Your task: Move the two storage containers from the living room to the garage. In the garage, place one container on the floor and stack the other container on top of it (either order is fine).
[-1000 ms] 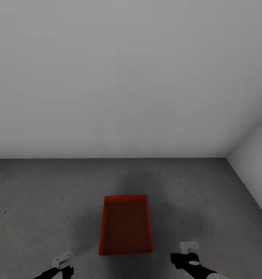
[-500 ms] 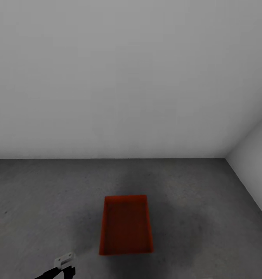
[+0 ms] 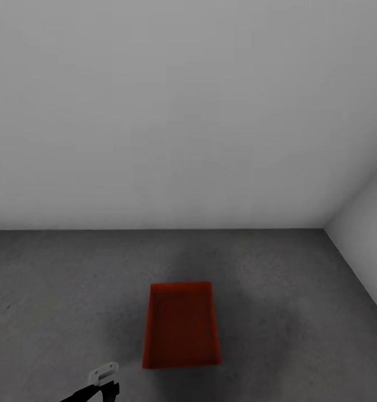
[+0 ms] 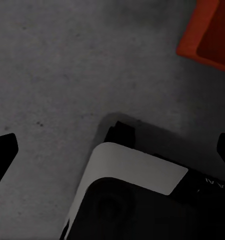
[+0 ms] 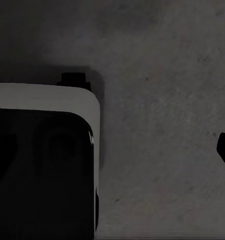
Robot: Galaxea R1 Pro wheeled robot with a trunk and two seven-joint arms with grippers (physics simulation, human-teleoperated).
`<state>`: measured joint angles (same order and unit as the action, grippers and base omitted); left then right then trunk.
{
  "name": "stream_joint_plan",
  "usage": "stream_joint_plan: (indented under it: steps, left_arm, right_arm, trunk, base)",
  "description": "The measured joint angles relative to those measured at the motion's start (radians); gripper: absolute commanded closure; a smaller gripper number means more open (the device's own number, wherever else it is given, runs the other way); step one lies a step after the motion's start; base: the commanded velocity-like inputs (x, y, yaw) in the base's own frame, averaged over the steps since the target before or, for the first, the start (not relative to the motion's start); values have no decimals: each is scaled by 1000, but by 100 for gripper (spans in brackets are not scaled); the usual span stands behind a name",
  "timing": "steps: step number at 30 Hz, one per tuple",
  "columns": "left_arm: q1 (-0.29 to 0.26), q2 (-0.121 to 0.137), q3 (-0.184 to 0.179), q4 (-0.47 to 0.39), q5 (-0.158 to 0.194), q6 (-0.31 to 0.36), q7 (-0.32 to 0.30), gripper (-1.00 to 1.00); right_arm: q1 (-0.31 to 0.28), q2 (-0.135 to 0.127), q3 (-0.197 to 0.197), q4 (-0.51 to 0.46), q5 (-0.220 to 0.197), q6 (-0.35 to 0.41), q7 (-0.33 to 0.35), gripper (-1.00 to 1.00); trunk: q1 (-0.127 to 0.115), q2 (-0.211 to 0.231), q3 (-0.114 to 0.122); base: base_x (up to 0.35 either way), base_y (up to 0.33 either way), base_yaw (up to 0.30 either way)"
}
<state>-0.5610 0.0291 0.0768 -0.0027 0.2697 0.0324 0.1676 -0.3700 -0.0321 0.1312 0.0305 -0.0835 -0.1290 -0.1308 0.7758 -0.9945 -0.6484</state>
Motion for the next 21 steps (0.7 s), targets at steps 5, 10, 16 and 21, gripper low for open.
stream_joint_plan:
  steps: [5,10,16,21]
  left_arm:
    - [0,-15,0,0,1,-3,0,-100]
    - [0,-20,0,0,3,-1,0,-100]
    - [1,-18,0,0,4,-3,1,-100]
    - [2,-17,0,0,4,-3,1,-100]
  right_arm:
    - [10,2,-1,1,-6,1,4,-100]
    - [13,3,-1,1,-6,1,11,-100]
    - [22,3,-2,1,-6,0,25,-100]
    - [25,3,-2,1,-7,0,28,-100]
  trunk:
    - [0,0,7]
    - [0,0,15]
    - [0,0,25]
    - [0,0,33]
  base:
    - [0,0,0]
    - [0,0,0]
    - [0,0,0]
    - [0,0,0]
